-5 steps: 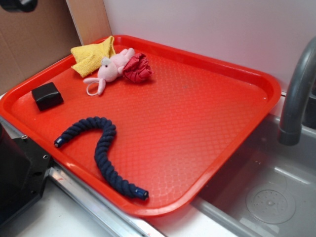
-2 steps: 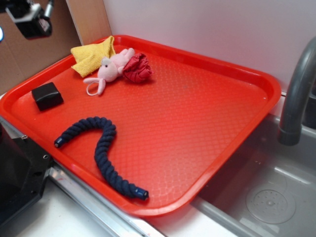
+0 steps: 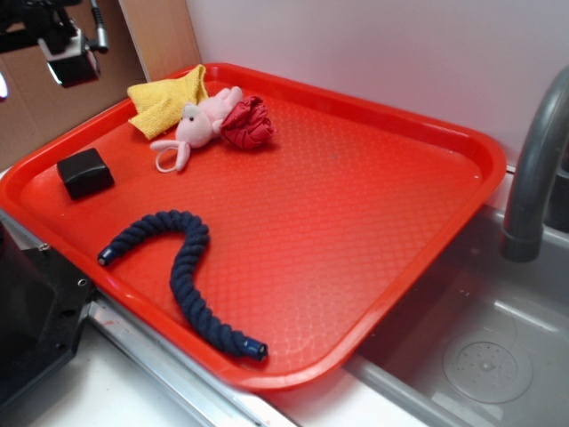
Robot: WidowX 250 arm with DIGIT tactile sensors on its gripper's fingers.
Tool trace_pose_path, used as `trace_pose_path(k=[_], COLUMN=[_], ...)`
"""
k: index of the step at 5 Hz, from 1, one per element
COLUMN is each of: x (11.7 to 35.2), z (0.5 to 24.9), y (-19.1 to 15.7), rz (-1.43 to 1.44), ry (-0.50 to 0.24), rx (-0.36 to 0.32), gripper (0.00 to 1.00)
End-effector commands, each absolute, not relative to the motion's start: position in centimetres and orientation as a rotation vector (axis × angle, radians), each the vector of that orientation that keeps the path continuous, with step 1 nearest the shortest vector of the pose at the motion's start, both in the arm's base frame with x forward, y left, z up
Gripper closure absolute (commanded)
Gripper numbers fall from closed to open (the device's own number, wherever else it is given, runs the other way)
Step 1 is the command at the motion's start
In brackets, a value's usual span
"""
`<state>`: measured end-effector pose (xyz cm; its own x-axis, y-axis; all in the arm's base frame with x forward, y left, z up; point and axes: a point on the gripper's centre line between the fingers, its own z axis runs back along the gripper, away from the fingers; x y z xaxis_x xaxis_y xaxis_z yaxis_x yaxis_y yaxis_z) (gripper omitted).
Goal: Grab the black box.
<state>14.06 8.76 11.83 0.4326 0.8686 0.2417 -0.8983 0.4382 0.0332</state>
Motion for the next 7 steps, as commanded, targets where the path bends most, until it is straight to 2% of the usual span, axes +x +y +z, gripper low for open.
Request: trace_pose_path(k=[1, 3, 5, 7], x=[14.4, 14.3, 14.9, 15.2], z=[9.4, 6.9, 5.5, 4.4], y=[11.7, 11.8, 11.2, 11.9], rz=[1.078, 1.008, 1.179, 1.236], ry=[-0.153, -0.173, -0.209, -0.199], rx=[0.171, 0.129, 0.177, 0.162], gripper=[0.0, 0.0, 0.0, 0.0])
